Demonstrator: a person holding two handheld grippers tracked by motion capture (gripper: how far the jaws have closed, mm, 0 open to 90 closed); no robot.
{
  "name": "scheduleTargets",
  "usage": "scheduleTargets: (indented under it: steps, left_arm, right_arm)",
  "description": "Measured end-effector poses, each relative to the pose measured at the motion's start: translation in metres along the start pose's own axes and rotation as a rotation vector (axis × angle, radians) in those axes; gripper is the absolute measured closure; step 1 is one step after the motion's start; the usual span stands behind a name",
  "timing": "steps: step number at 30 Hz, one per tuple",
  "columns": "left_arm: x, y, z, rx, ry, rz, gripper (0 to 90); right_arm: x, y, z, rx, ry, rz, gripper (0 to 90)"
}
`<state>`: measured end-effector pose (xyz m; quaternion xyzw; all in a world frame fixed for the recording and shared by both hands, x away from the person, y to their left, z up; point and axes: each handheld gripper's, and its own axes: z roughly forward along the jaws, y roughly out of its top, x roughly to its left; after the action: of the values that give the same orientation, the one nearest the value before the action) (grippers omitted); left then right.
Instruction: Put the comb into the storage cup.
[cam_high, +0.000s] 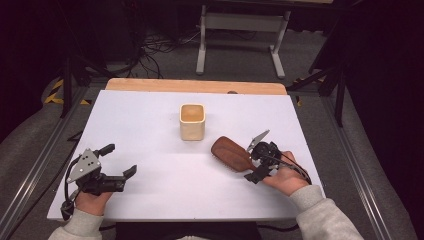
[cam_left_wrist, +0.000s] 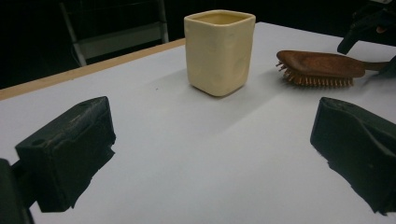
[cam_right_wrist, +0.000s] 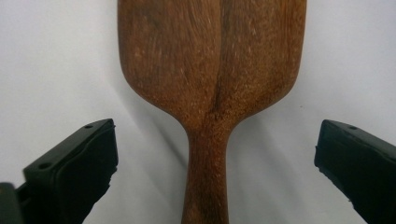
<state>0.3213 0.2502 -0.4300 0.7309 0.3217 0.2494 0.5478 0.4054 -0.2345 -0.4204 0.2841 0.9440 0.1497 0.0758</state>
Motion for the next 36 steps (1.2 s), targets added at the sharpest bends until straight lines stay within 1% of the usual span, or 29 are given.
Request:
scheduleTargets:
  steps: [3, 4, 6, 7, 8, 9, 10, 11, 12, 14, 15, 17, 18, 21, 23, 26, 27, 28, 30, 33, 35, 36]
  left_arm:
    - [0.0, 0.0, 0.001, 0.002, 0.0, -0.002, 0.7]
    - [0.0, 0.0, 0.001, 0.004, 0.0, -0.001, 0.7]
    - [-0.001, 0.0, 0.001, 0.008, 0.0, -0.001, 0.7]
    - [-0.001, 0.0, 0.001, 0.007, 0.0, -0.001, 0.7]
    - [-0.001, 0.0, 0.001, 0.007, 0.0, -0.001, 0.7]
    - [0.0, 0.0, 0.001, 0.007, 0.001, 0.0, 0.7]
    - [0.0, 0.0, 0.001, 0.007, 0.002, 0.003, 0.7]
    - [0.0, 0.0, 0.001, 0.007, 0.002, 0.003, 0.7]
    - [-0.001, 0.0, 0.001, 0.008, 0.002, 0.0, 0.7]
    - [-0.001, 0.0, 0.001, 0.006, 0.002, 0.003, 0.8]
    - [-0.001, 0.0, 0.001, 0.006, 0.002, 0.004, 0.8]
    - [-0.001, 0.0, 0.0, 0.006, 0.002, 0.0, 0.9]
    - [-0.001, 0.0, 0.0, 0.006, 0.002, 0.0, 0.8]
    - [-0.001, 0.0, 0.001, 0.005, 0.002, 0.005, 0.8]
    - [-0.001, 0.0, 0.001, 0.001, 0.002, 0.003, 0.9]
    - [-0.001, 0.0, 0.001, -0.001, 0.005, 0.009, 0.8]
    - [-0.001, 0.0, 0.001, -0.005, 0.008, 0.012, 0.5]
    - [-0.001, -0.001, 0.001, -0.011, 0.008, 0.012, 0.5]
    - [0.0, -0.002, 0.001, -0.022, -0.006, -0.007, 0.4]
    - [0.002, -0.004, 0.004, -0.008, -0.023, -0.041, 0.2]
    - [0.003, -0.006, 0.005, 0.016, -0.027, -0.04, 0.2]
    - [0.003, -0.006, 0.005, 0.017, -0.025, -0.037, 0.2]
  right_arm:
    - [-0.003, 0.0, 0.003, 0.023, 0.016, 0.041, 6.5]
    - [-0.003, 0.0, 0.003, 0.023, 0.016, 0.041, 6.5]
    - [-0.004, 0.0, 0.004, 0.034, 0.021, 0.056, 13.9]
    - [-0.004, 0.0, 0.004, 0.041, 0.022, 0.059, 20.8]
    - [-0.004, 0.0, 0.004, 0.041, 0.022, 0.059, 20.8]
    - [-0.004, 0.0, 0.004, 0.046, 0.027, 0.059, 27.4]
    - [-0.004, 0.0, 0.005, 0.046, 0.028, 0.059, 29.5]
    - [-0.004, 0.0, 0.005, 0.045, 0.031, 0.064, 31.4]
    - [-0.004, 0.0, 0.005, 0.045, 0.031, 0.064, 31.4]
    - [-0.005, 0.001, 0.007, 0.047, 0.038, 0.076, 41.3]
    - [-0.005, 0.001, 0.008, 0.046, 0.037, 0.081, 44.0]
    - [-0.004, 0.001, 0.008, 0.047, 0.02, 0.084, 51.1]
    - [-0.004, 0.001, 0.008, 0.047, 0.02, 0.084, 51.1]
    - [-0.002, 0.002, 0.007, 0.046, 0.009, 0.079, 64.7]
    - [0.0, 0.002, 0.007, 0.048, 0.01, 0.067, 69.4]
    - [0.003, 0.003, 0.007, 0.054, -0.002, 0.058, 71.1]
    - [0.004, 0.003, 0.007, 0.058, -0.012, 0.047, 71.5]
    - [0.004, 0.003, 0.007, 0.058, -0.012, 0.047, 71.5]
    - [0.005, 0.003, 0.007, 0.057, -0.015, 0.041, 71.8]
    - [0.005, 0.002, 0.006, 0.048, -0.013, 0.039, 72.0]
    - [0.006, 0.001, 0.006, 0.035, -0.019, 0.041, 72.1]
    - [0.006, 0.0, 0.006, 0.031, -0.022, 0.037, 72.2]
